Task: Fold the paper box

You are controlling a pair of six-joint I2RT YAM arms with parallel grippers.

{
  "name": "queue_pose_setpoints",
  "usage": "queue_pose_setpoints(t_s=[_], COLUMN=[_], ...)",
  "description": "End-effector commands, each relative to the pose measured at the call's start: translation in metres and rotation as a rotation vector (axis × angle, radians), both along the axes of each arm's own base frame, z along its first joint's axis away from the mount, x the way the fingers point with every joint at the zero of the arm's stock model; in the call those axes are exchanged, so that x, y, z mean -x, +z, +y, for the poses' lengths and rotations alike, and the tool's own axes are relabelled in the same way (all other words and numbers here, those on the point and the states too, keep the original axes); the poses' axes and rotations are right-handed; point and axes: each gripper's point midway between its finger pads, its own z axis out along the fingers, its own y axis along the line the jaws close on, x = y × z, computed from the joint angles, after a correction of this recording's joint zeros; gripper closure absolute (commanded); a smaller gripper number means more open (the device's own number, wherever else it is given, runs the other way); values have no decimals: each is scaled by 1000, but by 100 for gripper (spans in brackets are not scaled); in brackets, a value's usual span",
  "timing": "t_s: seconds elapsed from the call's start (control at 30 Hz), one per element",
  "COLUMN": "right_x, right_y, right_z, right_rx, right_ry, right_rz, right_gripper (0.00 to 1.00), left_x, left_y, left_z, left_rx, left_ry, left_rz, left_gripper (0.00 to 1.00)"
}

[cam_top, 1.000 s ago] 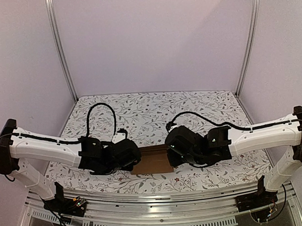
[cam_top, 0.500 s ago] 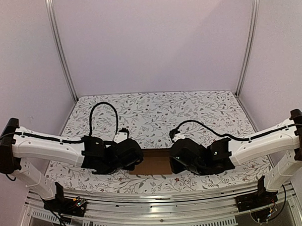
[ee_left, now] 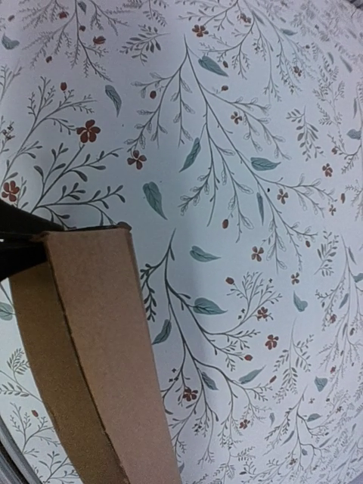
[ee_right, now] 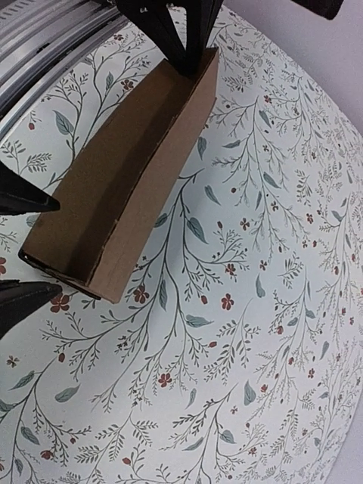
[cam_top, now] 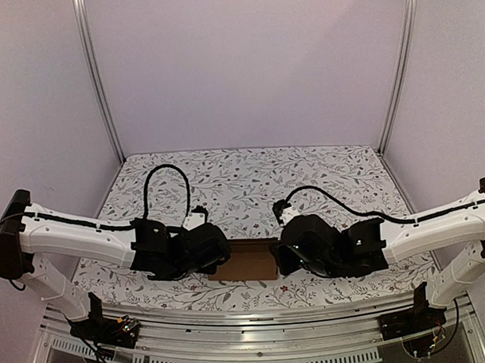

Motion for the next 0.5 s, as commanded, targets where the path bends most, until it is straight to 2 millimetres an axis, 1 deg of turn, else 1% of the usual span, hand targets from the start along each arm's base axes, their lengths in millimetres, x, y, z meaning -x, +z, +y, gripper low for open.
queue_pose_setpoints(t_s=[0.0, 0.13, 0.2, 0.23, 0.33, 0.37, 0.43, 0.47], right_x=[3, 1, -3, -6, -14, -16, -22, -24], right_y=[38, 63, 77, 83, 99, 100, 107, 105], right_z=[1, -1, -1, 0, 10, 15, 25, 31], right_rx=[-60, -30, -32, -33, -34, -29, -40, -29], right_ry=[44, 75, 71, 69, 83, 89, 95, 105], right_rz=[-56, -113, -149, -164, -182, -184, -186, -186], right_gripper=[68, 63, 63, 65, 85, 91, 99, 100], left_x=[17, 16, 16, 16, 16, 16, 16, 16], left_y=[-15, -15, -15, -15, -15, -15, -15, -15], left_z=[-1, -3, -4, -4, -5, -5, -6, -6], left_rx=[-36, -40, -43, -45, -43, -43, -43, -43], left_ry=[-41, -44, -45, -45, -47, -47, -50, -52], left_rz=[71, 71, 71, 71, 72, 73, 72, 73], left_gripper=[100, 100, 100, 100, 100, 100, 100, 100])
